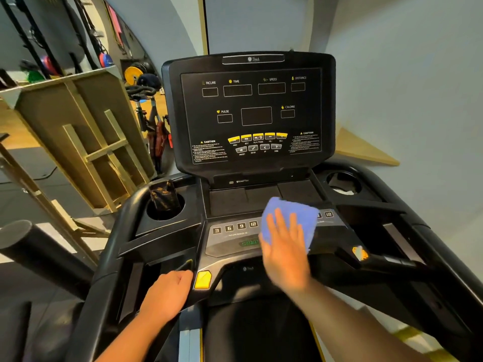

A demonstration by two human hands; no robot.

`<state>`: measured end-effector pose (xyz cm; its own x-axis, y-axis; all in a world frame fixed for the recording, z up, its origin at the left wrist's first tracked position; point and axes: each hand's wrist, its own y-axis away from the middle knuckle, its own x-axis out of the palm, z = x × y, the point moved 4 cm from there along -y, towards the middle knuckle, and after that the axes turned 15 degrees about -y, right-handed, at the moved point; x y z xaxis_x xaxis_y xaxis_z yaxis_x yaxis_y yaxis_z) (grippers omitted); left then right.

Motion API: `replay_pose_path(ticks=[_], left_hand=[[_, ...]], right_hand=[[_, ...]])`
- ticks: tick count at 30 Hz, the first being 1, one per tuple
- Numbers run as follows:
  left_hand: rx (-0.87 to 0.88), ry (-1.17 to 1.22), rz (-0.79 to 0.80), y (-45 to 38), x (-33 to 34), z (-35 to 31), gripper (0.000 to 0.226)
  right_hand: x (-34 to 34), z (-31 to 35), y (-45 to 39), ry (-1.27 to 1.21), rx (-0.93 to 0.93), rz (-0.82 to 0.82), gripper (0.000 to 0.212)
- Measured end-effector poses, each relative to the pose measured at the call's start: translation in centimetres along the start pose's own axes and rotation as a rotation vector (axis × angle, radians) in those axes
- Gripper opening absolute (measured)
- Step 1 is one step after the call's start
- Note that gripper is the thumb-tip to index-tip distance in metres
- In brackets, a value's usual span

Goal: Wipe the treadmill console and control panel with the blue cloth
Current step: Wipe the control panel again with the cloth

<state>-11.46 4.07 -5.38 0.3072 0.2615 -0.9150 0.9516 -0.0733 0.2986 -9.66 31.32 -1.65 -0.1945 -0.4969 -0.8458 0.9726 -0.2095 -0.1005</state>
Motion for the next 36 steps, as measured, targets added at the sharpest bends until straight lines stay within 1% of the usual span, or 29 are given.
replay_pose_path(ticks=[2,3,6,8,10,11,14,15,16,17,19,20,21,22,23,25,27,28,29,30,31,33,34,35,36], left_hand=[[-0.003,-0.007,0.007,0.0,-0.1,0.0,0.045],[-0.002,-0.006,0.008,0.0,-0.2,-0.1,0.045],[0.010,0.010,0.004,-0.1,-0.5,-0.4,0.045],[0.005,0.009,0.007,0.0,-0.7,-0.5,0.046],[0.008,-0.009,0.007,0.2,-0.7,-0.4,0.046],[0.006,-0.021,0.002,0.3,-0.7,-0.5,0.046],[0.007,-0.048,-0.006,0.5,-0.7,-0.5,0.043],[0.015,-0.056,-0.002,0.4,-0.8,-0.5,0.042],[0.028,-0.070,0.002,0.4,-0.9,-0.6,0.042],[0.041,-0.078,0.006,0.4,-1.0,-0.7,0.042],[0.051,-0.065,0.006,0.4,-1.3,-0.9,0.042],[0.050,-0.058,0.002,0.4,-1.4,-0.9,0.042],[0.049,-0.063,0.001,0.6,-1.4,-0.8,0.042],[0.054,-0.083,-0.002,0.7,-1.3,-0.7,0.041],[0.065,-0.112,-0.006,0.8,-1.3,-0.7,0.040],[0.075,-0.132,-0.016,0.8,-1.2,-0.6,0.039],[0.075,-0.111,-0.009,0.7,-1.2,-0.6,0.040],[0.079,-0.109,-0.001,0.6,-1.2,-0.6,0.040],[0.081,-0.106,0.007,0.5,-1.2,-0.7,0.040],[0.083,-0.106,0.004,0.4,-1.2,-0.7,0.040],[0.073,-0.088,-0.007,0.3,-1.3,-0.7,0.041],[0.037,-0.024,-0.014,0.1,-1.2,-0.4,0.044],[0.027,-0.004,-0.012,0.0,-1.1,-0.2,0.044],[0.023,0.006,-0.007,0.0,-0.9,-0.1,0.045],[0.026,0.009,-0.001,0.0,-0.7,0.0,0.045]], right_hand=[[2.1,2.3,2.8,0.075,-0.183,0.150,0.067],[2.7,3.1,3.6,0.093,-0.220,0.198,0.069],[2.0,5.1,1.7,0.079,-0.245,0.139,0.062],[2.5,6.1,0.0,0.008,-0.183,0.204,0.064],[3.3,7.5,0.1,-0.017,-0.226,0.222,0.067],[3.6,8.2,1.2,-0.019,-0.295,0.225,0.066],[4.6,8.1,5.5,0.075,-0.551,0.319,0.061],[4.8,7.1,5.8,0.130,-0.563,0.356,0.063],[4.5,6.1,5.3,0.153,-0.543,0.352,0.066],[4.0,5.3,4.2,0.146,-0.497,0.311,0.068],[2.8,4.6,1.6,0.039,-0.366,0.177,0.061],[2.8,4.8,0.5,-0.039,-0.284,0.177,0.058],[3.0,5.4,0.0,-0.076,-0.250,0.171,0.057],[3.4,6.2,0.0,-0.054,-0.271,0.176,0.057],[3.9,7.1,0.5,-0.004,-0.352,0.178,0.057],[4.3,6.9,2.5,0.055,-0.538,0.268,0.059],[3.6,4.2,3.8,0.012,-0.617,0.369,0.061],[2.8,2.3,3.8,-0.014,-0.606,0.353,0.061],[1.6,0.5,3.6,-0.003,-0.575,0.274,0.061],[0.6,-1.2,2.8,0.023,-0.490,0.203,0.059],[-0.4,-2.5,1.8,0.023,-0.362,0.132,0.058],[-1.4,-2.7,-0.3,-0.068,-0.098,0.050,0.056],[-1.1,-1.9,-0.8,-0.088,-0.024,0.033,0.056],[-0.4,-0.5,-0.9,-0.089,-0.033,0.029,0.057],[0.5,1.1,-0.6,-0.084,-0.123,0.033,0.057]])
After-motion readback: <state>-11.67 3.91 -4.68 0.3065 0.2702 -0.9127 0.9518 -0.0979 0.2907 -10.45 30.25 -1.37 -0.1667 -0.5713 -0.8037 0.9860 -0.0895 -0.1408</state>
